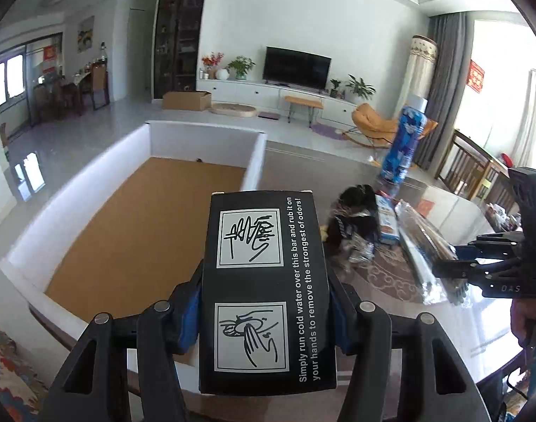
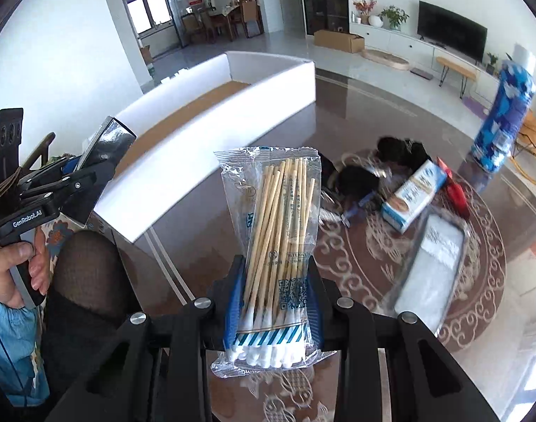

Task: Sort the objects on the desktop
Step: 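Carry the black box and swab bag into the bin and release both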

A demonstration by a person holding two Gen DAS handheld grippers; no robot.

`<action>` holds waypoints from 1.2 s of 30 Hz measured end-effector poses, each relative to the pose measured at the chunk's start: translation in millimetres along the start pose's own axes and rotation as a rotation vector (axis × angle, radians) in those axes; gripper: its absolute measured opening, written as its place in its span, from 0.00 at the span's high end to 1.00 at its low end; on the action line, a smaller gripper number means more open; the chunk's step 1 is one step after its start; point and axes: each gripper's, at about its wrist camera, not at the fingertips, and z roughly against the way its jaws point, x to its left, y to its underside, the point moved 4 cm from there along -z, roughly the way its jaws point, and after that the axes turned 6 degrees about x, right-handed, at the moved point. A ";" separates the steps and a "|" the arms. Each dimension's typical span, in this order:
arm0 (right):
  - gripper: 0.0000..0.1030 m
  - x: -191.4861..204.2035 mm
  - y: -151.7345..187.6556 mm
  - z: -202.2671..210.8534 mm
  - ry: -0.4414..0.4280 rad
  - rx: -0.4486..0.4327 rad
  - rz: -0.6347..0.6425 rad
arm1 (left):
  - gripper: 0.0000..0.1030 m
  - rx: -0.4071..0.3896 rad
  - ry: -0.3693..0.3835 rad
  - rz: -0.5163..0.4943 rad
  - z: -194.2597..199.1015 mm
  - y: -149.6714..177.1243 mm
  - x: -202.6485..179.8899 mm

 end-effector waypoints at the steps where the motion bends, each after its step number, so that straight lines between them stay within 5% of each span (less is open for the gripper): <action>1: 0.69 16.4 -17.8 -2.6 -0.020 -0.022 0.018 | 0.44 -0.009 -0.044 0.019 2.2 -8.9 22.8; 7: 0.69 128.4 -111.1 -54.3 -0.115 -0.079 0.149 | 0.44 0.064 -0.190 0.174 -31.3 -32.5 143.1; 14: 0.69 212.6 -134.0 -159.5 -0.071 -0.016 0.309 | 0.44 0.170 -0.234 0.233 -88.3 -23.8 193.4; 17: 0.68 223.8 -127.8 -193.7 -0.036 0.020 0.339 | 0.43 0.191 -0.275 0.227 -99.7 -21.1 196.7; 21: 0.47 225.6 -118.7 -213.6 0.036 0.037 0.353 | 0.40 0.202 -0.308 0.203 -108.6 -23.7 194.8; 22: 0.44 221.6 -118.4 -213.6 0.052 0.039 0.345 | 0.31 0.205 -0.324 0.178 -111.2 -24.3 195.7; 23: 0.43 218.0 -117.7 -215.9 0.066 0.054 0.340 | 0.20 0.209 -0.344 0.152 -112.7 -24.5 193.3; 25: 0.43 216.6 -113.7 -219.2 0.103 0.076 0.376 | 0.14 0.226 -0.377 0.097 -117.0 -23.4 186.7; 36: 0.43 202.8 -73.7 -190.8 0.121 0.076 0.379 | 0.15 0.256 -0.385 0.067 -107.7 5.6 165.1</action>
